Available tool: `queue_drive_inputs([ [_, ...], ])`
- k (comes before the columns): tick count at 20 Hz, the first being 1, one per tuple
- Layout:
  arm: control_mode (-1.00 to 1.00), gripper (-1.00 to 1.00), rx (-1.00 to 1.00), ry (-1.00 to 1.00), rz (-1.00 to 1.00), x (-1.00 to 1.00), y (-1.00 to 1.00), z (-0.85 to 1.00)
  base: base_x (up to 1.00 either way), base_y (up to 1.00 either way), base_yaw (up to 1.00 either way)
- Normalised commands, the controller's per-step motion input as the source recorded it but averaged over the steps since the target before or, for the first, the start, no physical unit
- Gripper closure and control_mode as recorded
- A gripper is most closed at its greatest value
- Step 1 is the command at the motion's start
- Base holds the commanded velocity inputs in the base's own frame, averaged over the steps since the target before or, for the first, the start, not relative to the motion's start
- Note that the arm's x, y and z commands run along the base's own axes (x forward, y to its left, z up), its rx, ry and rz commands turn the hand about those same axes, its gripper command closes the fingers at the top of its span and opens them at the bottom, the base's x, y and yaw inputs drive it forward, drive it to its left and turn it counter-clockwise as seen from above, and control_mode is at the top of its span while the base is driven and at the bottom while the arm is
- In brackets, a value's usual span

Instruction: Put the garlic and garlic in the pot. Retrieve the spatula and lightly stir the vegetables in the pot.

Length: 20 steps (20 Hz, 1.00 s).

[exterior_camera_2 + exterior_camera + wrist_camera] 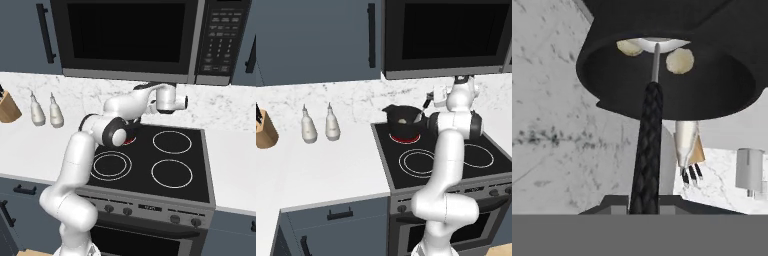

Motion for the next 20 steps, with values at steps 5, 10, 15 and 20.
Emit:
queue_drive_inputs([
  [5,-1.00,1.00,-0.13,-0.06,0.00,0.00,0.12,0.17,0.00,0.00,0.00],
  [10,-1.00,1.00,0.18,-0.05,0.00,0.00,0.50,0.04,0.00,0.00,0.00],
  [15,-1.00,1.00,0.27,-0.13,0.00,0.00,0.44,-0.02,0.00,0.00,0.00],
  [20,-1.00,1.00,0.08,-0.21,-0.02,-0.02,0.04,0.10,0.00,0.00,0.00],
])
